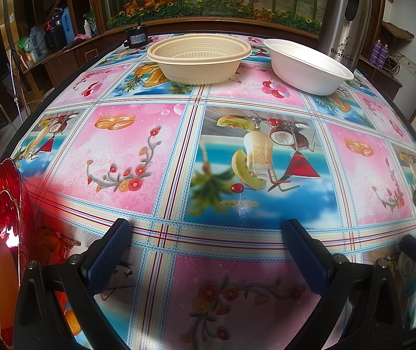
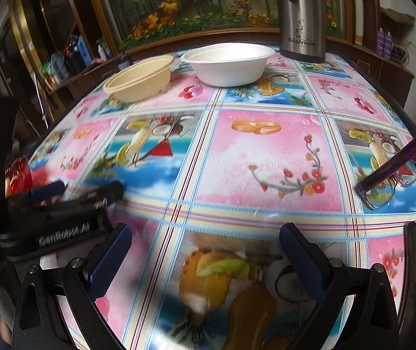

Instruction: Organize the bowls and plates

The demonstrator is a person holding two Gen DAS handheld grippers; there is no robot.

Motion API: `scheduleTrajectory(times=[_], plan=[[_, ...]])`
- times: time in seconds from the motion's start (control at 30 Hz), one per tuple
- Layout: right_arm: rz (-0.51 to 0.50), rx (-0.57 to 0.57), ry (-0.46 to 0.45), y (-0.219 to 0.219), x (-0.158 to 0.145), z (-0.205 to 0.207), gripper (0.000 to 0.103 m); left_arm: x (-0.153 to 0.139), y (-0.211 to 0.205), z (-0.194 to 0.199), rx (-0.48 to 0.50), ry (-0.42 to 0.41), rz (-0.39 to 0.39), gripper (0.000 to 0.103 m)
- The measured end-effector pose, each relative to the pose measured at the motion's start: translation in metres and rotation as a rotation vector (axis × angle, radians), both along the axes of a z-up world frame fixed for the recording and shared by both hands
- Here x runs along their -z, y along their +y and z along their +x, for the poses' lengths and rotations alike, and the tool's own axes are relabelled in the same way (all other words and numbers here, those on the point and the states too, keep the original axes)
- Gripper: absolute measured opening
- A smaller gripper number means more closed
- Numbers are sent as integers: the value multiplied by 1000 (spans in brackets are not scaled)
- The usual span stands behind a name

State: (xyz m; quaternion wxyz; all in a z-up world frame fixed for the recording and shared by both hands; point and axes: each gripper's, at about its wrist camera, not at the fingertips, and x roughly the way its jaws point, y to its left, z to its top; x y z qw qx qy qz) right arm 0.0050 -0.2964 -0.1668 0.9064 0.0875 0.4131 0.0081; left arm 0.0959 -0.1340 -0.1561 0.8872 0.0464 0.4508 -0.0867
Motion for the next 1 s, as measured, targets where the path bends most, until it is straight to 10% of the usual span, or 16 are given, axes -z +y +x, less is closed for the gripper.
scheduleTrajectory(times=[1.0], plan=[[45, -67, -5, 6, -1, -14, 103, 0, 0, 0, 0, 0, 0, 103]])
